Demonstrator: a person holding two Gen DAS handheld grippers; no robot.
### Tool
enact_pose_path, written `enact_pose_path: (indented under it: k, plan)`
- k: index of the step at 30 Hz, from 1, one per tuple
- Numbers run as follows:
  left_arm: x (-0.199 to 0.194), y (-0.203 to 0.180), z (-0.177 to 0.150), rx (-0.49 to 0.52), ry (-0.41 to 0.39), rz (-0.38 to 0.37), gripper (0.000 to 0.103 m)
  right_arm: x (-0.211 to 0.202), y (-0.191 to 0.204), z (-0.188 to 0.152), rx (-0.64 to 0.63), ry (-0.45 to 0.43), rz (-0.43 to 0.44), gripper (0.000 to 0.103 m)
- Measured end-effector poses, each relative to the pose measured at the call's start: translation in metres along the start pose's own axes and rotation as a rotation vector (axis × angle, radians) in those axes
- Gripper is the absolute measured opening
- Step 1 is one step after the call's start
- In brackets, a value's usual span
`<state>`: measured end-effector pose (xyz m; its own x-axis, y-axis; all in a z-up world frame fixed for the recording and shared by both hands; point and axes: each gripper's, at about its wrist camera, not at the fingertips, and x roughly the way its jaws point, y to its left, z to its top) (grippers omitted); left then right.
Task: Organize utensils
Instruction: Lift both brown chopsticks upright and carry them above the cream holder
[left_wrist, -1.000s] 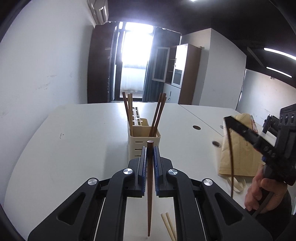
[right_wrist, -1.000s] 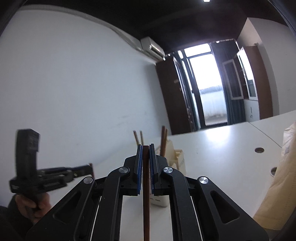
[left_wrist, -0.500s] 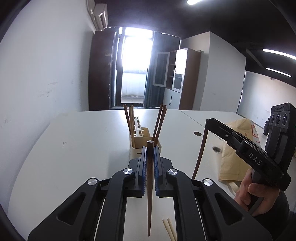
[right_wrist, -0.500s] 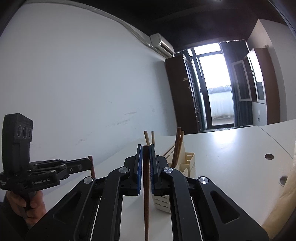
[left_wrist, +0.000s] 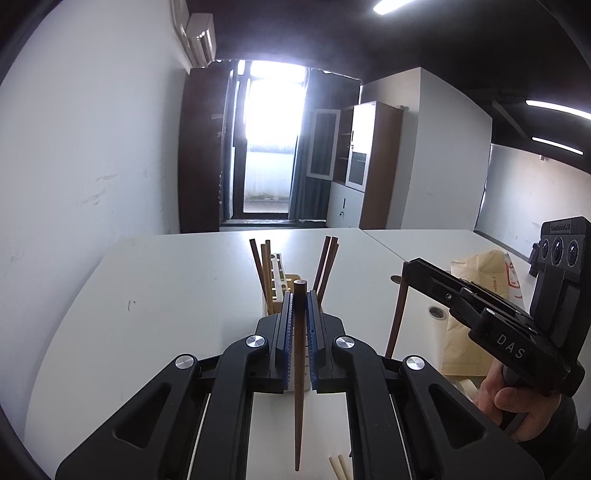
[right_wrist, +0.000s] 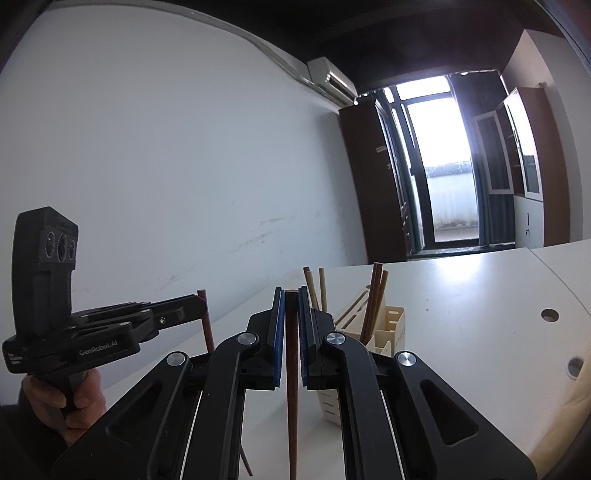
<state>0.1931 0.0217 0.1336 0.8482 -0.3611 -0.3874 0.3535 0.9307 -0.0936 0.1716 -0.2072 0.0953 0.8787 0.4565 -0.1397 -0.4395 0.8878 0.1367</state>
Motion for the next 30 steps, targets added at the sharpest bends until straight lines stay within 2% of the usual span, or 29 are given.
enact_pose_path:
  k: [10, 21, 25, 30]
  plan:
    - [-0.003, -0.007, 0.038, 0.043, -0.08, 0.006, 0.007, 0.0, 0.005, 0.042, -0.026, -0.079, 0.002, 0.008]
    - [0.001, -0.012, 0.084, 0.053, -0.194, 0.022, 0.007, 0.001, 0.004, 0.092, -0.052, -0.247, -0.031, 0.008]
    - [0.004, -0.008, 0.094, 0.034, -0.24, 0.021, 0.007, 0.003, 0.0, 0.1, -0.049, -0.304, -0.038, 0.008]
    - [0.006, -0.004, 0.093, 0.005, -0.321, 0.034, 0.007, 0.013, -0.012, 0.098, -0.019, -0.335, -0.047, 0.008]
